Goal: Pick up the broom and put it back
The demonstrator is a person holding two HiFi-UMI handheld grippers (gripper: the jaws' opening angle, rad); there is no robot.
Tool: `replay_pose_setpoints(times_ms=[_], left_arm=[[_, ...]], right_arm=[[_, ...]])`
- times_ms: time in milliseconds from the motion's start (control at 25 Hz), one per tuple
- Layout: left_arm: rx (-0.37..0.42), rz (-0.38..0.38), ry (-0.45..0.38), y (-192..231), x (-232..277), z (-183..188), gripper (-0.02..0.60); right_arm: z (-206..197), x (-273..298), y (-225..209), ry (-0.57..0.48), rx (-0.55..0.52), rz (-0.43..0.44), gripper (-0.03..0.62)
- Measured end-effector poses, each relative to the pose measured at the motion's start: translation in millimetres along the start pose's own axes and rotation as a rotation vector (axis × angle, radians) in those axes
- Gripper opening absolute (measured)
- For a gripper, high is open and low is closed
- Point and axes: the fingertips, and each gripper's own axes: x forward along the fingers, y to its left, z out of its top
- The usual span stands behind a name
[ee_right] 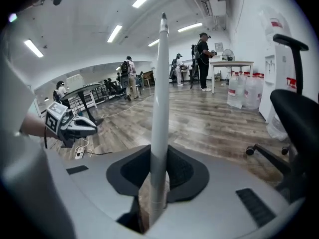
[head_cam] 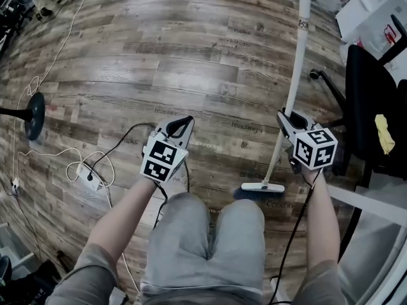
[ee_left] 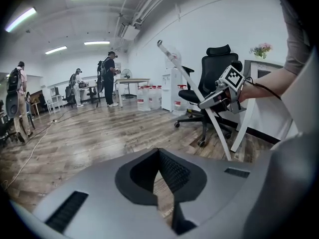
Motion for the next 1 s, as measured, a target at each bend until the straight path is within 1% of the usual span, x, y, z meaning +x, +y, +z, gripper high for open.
replay_pose_setpoints(times_ms=[160, 240, 360, 520, 640, 720, 920, 1000], left_arm=[[0.023, -0.011, -0.004, 1, 27, -26, 0.017], [0.029, -0.021, 0.012, -2, 40, -48, 0.017], [0.014, -0.033, 0.046, -5, 59, -85, 0.017], [-0.023, -0.042, 0.087, -12, 81, -129, 0.017], [-0.035, -0.046, 0.095, -18, 95, -149, 0.017], [-0.055, -0.052, 0.103, -22, 102, -162, 0.017], [-0.099, -0.073, 0.15, -30, 119, -199, 0.017], [-0.132, -0.077, 0.166, -30, 126, -213, 0.017]], right_arm=[[-73, 32, -13, 0.089, 0.045, -0.006, 0.1], [-103, 42, -26, 0.081, 0.054, -0.051, 0.098], [-127, 57, -55, 0.072, 0.079, -0.107, 0.096], [-159, 84, -78, 0.114, 0.091, -0.128, 0.094], [-188, 103, -85, 0.157, 0.084, -0.147, 0.095], [-203, 112, -88, 0.166, 0.088, -0.162, 0.094], [-234, 132, -101, 0.186, 0.123, -0.179, 0.091], [-250, 140, -107, 0.208, 0.141, -0.19, 0.089]])
